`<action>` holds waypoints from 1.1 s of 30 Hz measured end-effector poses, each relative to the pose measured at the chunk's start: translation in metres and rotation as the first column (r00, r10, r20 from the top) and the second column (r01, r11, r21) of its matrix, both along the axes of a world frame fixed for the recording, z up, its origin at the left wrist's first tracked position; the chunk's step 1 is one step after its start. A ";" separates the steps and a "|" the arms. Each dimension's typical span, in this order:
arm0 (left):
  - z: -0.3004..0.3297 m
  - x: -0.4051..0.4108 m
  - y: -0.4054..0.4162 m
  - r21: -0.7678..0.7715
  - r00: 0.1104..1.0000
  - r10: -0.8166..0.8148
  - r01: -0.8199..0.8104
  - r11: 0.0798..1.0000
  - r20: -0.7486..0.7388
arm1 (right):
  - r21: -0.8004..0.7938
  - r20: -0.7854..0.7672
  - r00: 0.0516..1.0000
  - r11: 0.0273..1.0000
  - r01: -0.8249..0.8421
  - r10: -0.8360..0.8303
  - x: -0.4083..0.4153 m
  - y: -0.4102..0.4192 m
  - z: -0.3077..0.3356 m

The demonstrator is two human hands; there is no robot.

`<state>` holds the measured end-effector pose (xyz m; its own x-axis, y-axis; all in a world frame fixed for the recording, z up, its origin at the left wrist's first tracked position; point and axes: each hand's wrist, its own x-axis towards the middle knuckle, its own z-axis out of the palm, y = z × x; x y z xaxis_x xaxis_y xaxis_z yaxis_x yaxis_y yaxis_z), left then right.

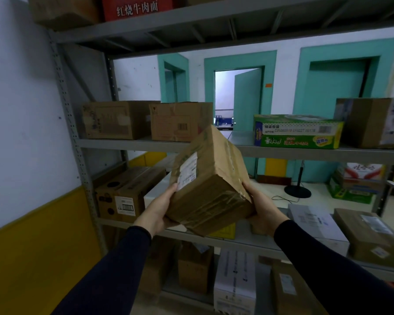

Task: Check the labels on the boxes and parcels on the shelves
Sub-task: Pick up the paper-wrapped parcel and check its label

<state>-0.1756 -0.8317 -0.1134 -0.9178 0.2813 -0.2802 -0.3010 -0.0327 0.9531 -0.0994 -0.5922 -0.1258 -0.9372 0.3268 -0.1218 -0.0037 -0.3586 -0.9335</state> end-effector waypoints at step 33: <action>0.006 0.002 0.029 -0.068 0.879 0.053 -0.096 0.993 -0.474 | 0.407 -0.173 0.985 0.909 0.093 -0.024 -0.005 0.008 0.002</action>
